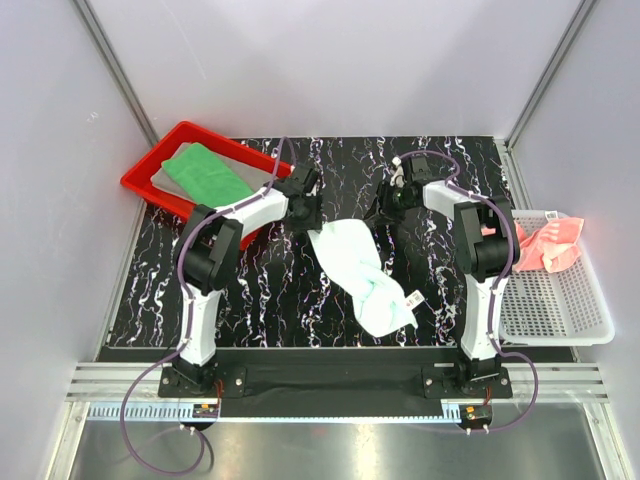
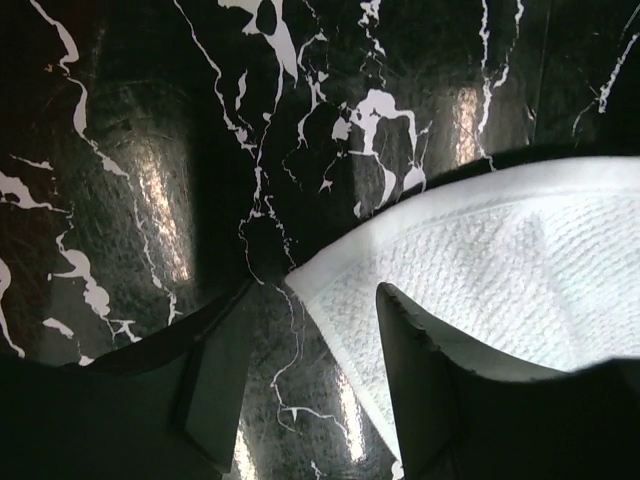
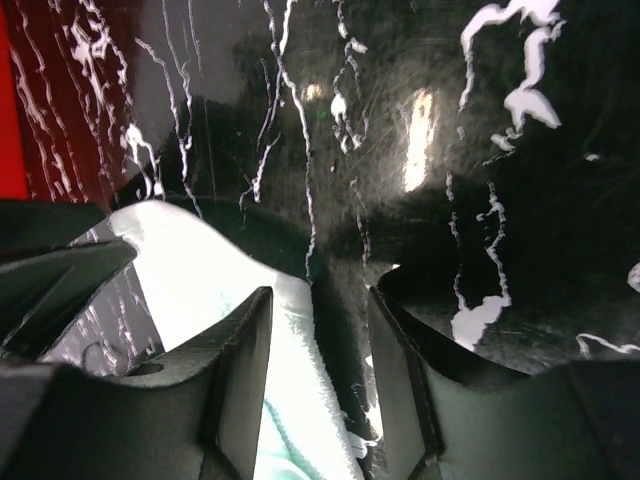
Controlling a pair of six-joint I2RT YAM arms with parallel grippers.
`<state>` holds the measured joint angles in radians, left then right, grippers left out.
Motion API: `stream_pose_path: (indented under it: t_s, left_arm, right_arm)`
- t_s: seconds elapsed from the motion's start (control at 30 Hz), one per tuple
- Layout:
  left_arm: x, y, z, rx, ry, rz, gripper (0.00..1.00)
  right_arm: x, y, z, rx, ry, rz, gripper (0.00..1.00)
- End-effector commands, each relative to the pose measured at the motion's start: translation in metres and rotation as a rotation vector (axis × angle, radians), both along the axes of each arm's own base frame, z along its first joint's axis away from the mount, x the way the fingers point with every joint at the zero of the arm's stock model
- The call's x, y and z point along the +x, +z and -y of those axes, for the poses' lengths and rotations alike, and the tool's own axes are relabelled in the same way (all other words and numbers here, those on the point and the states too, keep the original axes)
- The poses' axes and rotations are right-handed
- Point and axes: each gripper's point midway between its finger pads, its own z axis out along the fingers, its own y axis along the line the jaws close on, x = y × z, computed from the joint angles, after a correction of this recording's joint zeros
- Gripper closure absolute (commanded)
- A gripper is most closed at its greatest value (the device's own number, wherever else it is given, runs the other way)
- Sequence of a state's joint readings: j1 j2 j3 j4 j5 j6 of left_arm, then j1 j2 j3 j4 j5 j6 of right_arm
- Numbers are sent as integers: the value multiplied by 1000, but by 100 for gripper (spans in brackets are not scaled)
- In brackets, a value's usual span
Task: Fold and stack the towels
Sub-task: Flatten out the crumpled towel
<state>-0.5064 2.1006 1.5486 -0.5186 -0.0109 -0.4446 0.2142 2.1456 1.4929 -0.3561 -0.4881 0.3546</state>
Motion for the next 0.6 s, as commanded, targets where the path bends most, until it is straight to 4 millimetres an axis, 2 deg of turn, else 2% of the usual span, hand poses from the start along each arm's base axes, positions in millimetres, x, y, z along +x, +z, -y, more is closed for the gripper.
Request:
stream_pose_path:
  t_s: [0.0, 0.13, 0.17, 0.2, 0.27, 0.3, 0.33, 0.37, 0.4, 0.43, 0.47, 0.5, 0.53, 0.57]
  left_arm:
    - [10, -10, 2, 1, 37, 5, 46]
    - [5, -17, 11, -34, 12, -21, 55]
    - [2, -19, 11, -34, 5, -30, 65]
    - [0, -20, 12, -36, 2, -38, 70]
    - [-6, -16, 17, -71, -15, -48, 85]
    - [-9, -12, 23, -98, -31, -46, 97]
    - [-13, 2, 35, -159, -68, -43, 100]
    - [-15, 10, 42, -198, -85, -32, 100]
    - [-21, 32, 58, -264, -133, -15, 100]
    - [-23, 44, 65, -291, -153, 0, 100]
    - [-26, 58, 72, -310, -163, 11, 100]
    - [-33, 70, 80, -320, -184, 19, 100]
    - [-34, 87, 81, -318, -177, 44, 100]
    - [-38, 99, 80, -307, -171, 39, 100]
  right_arm:
    - [3, 4, -7, 45, 17, 43, 51]
    - [-2, 0, -7, 54, 9, 34, 53]
    - [-4, 0, -7, 51, 9, 31, 53]
    - [-6, 0, -6, 46, 6, 27, 54]
    - [-4, 7, 1, 11, -9, 50, 70]
    - [-8, 9, 6, -13, -17, 42, 77]
    - [-5, 12, 16, -66, -42, 55, 88]
    - [-3, 30, 22, -93, -61, 87, 92]
    - [-10, 29, 43, -196, -112, 56, 95]
    - [-14, 34, 55, -256, -143, 48, 98]
    - [-18, 54, 66, -302, -177, 69, 100]
    - [-33, 59, 77, -354, -194, 32, 100]
    - [-38, 84, 85, -374, -224, 80, 100]
    - [-52, 85, 89, -383, -227, 63, 100]
